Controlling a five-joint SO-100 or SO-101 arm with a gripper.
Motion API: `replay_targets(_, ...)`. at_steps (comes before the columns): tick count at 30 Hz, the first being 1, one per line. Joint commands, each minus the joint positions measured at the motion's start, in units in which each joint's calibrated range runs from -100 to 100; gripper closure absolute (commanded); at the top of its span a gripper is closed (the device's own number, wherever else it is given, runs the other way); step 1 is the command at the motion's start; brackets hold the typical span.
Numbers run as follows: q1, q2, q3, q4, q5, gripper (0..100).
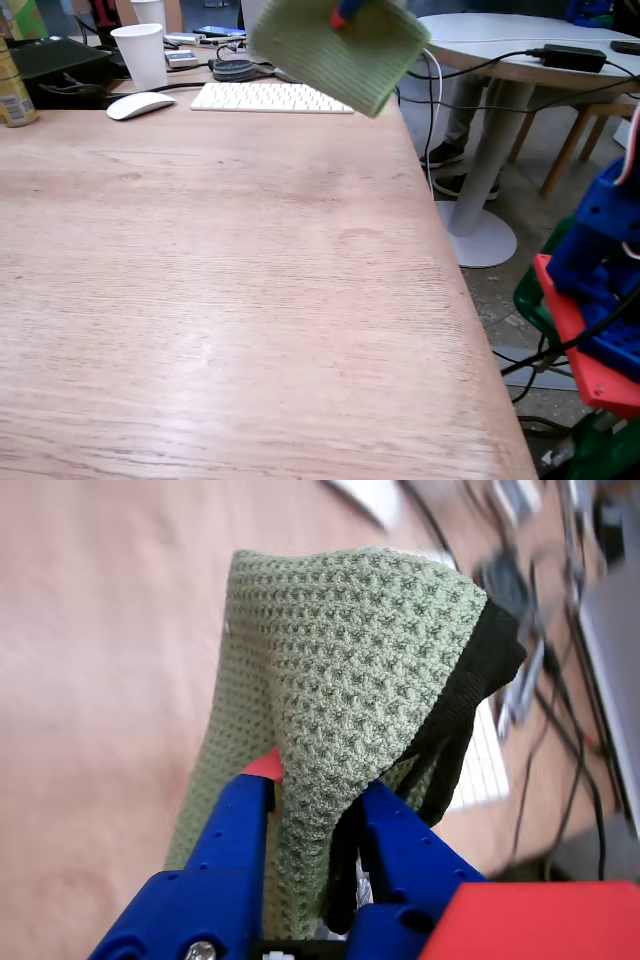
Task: Clean the table
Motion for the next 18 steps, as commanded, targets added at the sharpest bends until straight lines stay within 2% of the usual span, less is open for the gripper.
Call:
replay_targets(1, -17.83, -9.34, -0.45, -1.07, -1.51, 100)
replay_targets(3, -29.68, -9.34, -1.40, -1.16, -1.51, 100)
replay_targets(6, -39.15, -3.25, -1.78, -1.32, -1.51, 100)
replay_targets(10, -40.17, 13.38, -9.80, -8.79, -1.03, 100)
replay_targets(13, -40.51, 24.45, -16.50, -9.61, -0.88, 100)
replay_targets(18, -53.37, 33.45, -18.58, -9.61, -0.83, 100)
